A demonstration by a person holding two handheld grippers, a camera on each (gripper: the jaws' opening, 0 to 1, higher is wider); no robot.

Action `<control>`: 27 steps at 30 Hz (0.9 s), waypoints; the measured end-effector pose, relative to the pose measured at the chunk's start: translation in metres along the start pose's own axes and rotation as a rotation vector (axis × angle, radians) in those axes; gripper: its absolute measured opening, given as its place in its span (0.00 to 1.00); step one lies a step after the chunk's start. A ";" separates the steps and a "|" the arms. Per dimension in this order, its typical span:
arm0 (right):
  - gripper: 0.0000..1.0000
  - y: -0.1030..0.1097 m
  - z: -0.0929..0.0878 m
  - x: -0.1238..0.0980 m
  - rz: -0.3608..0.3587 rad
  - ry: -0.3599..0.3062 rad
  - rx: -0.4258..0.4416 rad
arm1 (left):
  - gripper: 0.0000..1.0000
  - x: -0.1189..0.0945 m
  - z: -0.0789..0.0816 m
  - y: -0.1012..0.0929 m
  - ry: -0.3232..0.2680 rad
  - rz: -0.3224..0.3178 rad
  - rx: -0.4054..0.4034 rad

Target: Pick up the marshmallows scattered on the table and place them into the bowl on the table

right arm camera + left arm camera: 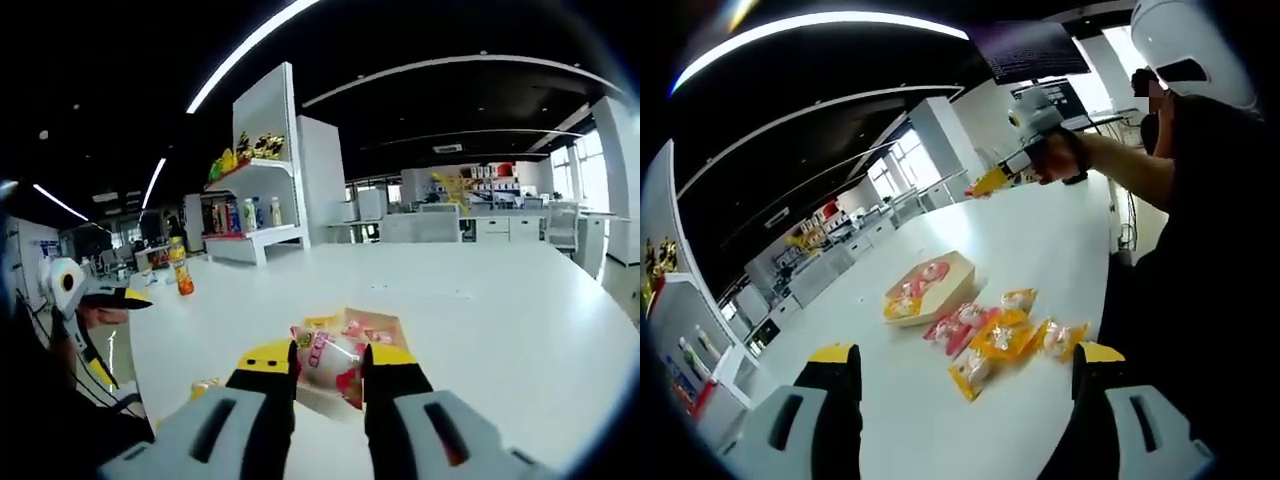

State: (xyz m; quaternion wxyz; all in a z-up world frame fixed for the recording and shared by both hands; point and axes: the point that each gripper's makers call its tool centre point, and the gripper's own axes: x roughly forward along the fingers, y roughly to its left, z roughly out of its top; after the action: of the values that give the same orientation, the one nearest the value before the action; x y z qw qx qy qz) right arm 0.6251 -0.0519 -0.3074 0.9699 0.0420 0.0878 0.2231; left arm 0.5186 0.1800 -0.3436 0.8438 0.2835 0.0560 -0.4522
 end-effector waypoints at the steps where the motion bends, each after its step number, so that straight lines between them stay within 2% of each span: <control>1: 0.23 -0.001 -0.001 0.005 0.002 0.005 0.013 | 0.86 0.000 0.000 0.000 -0.001 0.000 -0.001; 10: 0.23 -0.003 -0.016 0.044 0.018 0.062 0.031 | 0.86 0.000 0.000 0.003 0.000 0.003 -0.004; 16: 0.23 -0.019 -0.040 0.076 -0.037 0.134 0.024 | 0.86 -0.001 -0.001 0.006 0.001 0.010 -0.010; 27: 0.23 -0.026 -0.065 0.103 -0.096 0.205 -0.082 | 0.86 0.000 -0.005 0.005 0.007 0.005 -0.014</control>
State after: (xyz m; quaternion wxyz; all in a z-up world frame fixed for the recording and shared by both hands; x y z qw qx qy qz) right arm 0.7151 -0.0274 -0.3895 0.9663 -0.0251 0.1794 0.1830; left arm 0.5231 0.1844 -0.3456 0.8467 0.2793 0.0614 -0.4487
